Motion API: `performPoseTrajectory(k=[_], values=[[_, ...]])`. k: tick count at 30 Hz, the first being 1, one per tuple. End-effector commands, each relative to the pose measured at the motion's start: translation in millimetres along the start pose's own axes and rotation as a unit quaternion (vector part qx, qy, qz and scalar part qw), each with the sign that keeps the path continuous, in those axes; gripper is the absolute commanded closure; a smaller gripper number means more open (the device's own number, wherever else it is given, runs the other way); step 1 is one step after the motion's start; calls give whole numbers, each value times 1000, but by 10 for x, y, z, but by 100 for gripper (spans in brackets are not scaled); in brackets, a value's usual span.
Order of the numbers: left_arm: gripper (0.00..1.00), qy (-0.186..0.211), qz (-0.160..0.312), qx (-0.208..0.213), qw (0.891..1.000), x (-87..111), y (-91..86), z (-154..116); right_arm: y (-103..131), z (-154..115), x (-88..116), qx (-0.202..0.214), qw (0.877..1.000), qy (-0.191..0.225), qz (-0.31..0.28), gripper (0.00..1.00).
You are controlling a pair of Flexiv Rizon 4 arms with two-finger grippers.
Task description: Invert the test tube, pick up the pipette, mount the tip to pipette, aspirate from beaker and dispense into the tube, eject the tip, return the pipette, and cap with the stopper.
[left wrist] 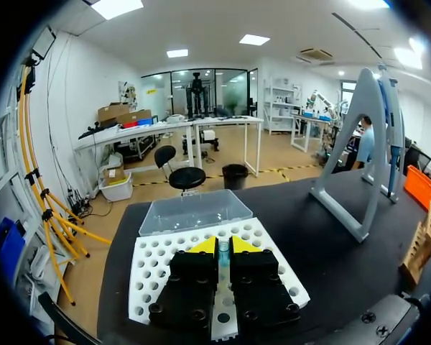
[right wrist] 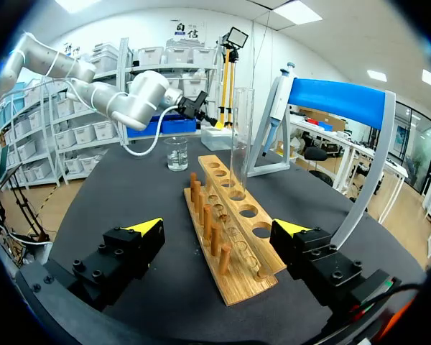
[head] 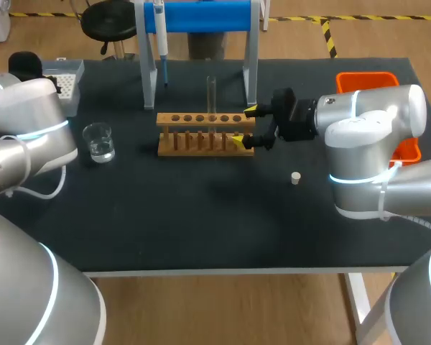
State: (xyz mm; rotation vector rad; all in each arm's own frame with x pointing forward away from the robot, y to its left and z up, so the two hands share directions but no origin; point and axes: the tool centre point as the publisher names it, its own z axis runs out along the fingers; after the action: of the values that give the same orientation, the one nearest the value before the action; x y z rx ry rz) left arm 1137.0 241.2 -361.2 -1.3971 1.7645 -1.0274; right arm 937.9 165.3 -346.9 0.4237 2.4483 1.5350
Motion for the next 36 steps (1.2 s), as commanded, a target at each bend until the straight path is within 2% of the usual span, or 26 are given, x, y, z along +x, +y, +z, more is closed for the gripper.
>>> performPoseTrajectory(k=[1, 36], values=[[100, -2, 1, 0, 1000, -1, -24, -10, -3, -9, 5, 0, 1000, 0, 0, 0], [100, -21, 19, 16, 999, -42, -287, -151, -3, -9, 5, 0, 1000, 0, 0, 0]])
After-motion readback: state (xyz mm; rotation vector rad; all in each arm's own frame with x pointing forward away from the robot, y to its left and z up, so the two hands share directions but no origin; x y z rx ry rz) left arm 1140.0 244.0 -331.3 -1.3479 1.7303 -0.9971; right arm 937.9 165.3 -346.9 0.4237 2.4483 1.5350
